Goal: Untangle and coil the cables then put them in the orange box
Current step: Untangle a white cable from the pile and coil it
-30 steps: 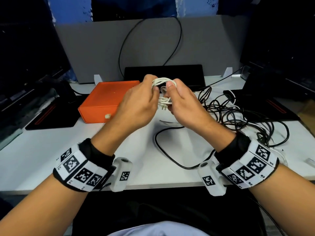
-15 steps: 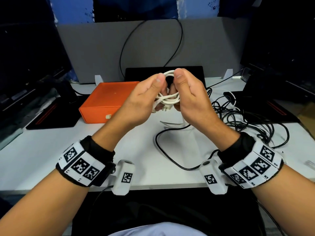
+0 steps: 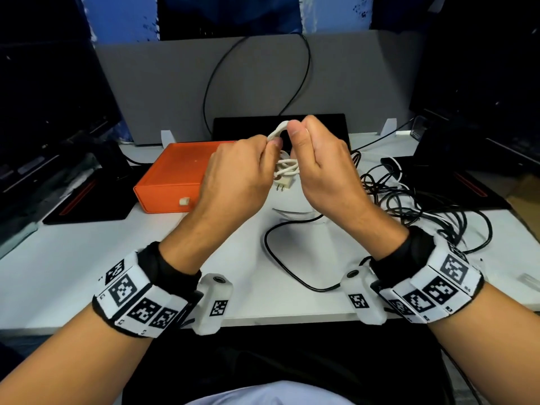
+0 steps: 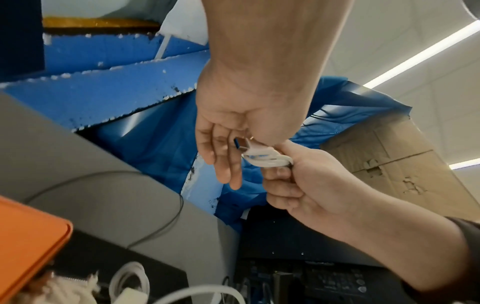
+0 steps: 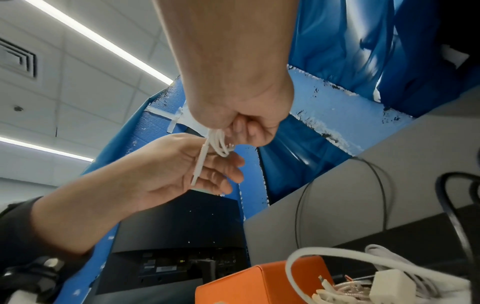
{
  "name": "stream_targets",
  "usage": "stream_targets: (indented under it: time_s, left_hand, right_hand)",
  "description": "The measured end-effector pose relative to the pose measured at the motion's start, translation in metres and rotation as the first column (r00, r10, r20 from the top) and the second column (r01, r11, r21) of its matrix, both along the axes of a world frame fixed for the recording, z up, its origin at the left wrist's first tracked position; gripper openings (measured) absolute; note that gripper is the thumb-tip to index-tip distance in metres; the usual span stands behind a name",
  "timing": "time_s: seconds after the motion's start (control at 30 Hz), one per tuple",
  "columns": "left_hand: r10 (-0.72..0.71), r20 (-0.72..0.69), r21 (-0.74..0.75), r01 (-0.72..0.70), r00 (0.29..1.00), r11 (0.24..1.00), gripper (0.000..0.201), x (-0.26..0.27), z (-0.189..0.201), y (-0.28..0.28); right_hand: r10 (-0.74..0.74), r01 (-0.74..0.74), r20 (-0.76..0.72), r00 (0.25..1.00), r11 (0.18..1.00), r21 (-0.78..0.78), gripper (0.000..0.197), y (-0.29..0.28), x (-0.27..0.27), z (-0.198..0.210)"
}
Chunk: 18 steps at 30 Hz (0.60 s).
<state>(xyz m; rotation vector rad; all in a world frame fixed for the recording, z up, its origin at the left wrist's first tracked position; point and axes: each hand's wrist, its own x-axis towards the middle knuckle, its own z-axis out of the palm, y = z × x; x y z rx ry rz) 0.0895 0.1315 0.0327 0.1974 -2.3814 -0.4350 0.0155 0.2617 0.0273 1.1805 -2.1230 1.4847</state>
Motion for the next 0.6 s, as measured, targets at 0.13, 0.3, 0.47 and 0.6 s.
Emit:
stream_targets:
  time_s: [0.13,0.3,0.47,0.6]
  left_hand:
    - [-0.188,-0.150,0.231,0.219,0.971,0.948,0.042,-0.003,-0.003,-0.003]
    - [-0.340,-0.126,0.399,0.361,0.932,0.843,0.041,0.002,0.006,-0.008]
    - [-0.405,0.085,0.529,0.303,0.911,0.793,0.037,0.006,0.012,-0.014]
    - [-0.361,0.128,0.448,0.271,0.924,0.852,0.054,0.004,0.011,-0.013]
  right_hand:
    - [0.083,-0.082,0.010,0.997,0.993,-0.088,0.037,-0.001,0.001,0.003]
    - [0.099,-0.095,0.072,0.992,0.994,-0.058,0.050,0.002,-0.013,0.008]
    - [0.043,-0.050,0.157,0.987,0.998,0.045,0.045,0.005,-0.026,0.000]
    - [0.096,-0.103,0.242,0.965,0.995,0.016,0.043,0.005,-0.030,0.000]
